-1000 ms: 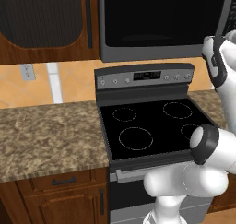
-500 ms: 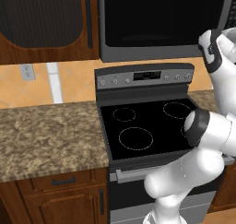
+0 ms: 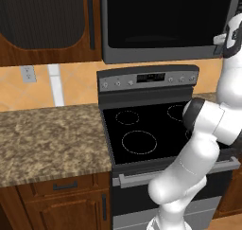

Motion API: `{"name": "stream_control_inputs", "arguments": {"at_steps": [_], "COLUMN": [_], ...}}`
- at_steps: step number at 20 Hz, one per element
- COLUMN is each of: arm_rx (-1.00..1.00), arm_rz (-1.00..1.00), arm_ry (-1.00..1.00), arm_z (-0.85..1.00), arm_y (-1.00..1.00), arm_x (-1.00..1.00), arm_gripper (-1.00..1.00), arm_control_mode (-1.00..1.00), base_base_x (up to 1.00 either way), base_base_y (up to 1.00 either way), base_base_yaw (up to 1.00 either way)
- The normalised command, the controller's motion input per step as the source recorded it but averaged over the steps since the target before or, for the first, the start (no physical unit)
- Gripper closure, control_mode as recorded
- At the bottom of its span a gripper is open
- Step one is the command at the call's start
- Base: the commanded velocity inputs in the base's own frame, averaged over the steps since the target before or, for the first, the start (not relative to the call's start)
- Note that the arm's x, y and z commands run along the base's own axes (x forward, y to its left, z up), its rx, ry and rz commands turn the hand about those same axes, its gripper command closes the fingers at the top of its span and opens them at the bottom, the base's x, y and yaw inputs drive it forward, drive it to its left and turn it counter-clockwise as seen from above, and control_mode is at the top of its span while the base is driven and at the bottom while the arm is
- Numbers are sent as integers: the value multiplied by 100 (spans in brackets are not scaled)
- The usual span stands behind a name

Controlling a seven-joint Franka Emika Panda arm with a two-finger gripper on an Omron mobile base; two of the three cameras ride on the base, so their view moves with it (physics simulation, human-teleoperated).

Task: Open the microwave, place the bowl with waffle inside the microwave, then close the microwave door and turn it on.

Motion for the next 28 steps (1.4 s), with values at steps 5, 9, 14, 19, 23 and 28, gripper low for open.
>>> {"name": "stream_control_inputs", "arguments": {"at_steps": [5,9,14,19,23,28], "arm_rx": [-5,-1,-1,-4,0,0], "arm_rz": [0,0,12,21,25,24], "arm_ry": [-14,4,18,9,16,23], "arm_z": [-73,-11,19,11,34,34], "arm_y": [96,91,88,100,94,94], "arm_x": [100,58,-39,-100,-100,-100], "arm_gripper": [100,100,100,100,100,100], "arm_control_mode": [-100,-100,-100,-100,-100,-100], "base_base_x": [0,0,0,0,0,0], "base_base_y": [0,0,0,0,0,0], "base_base_yaw": [0,0,0,0,0,0]}}
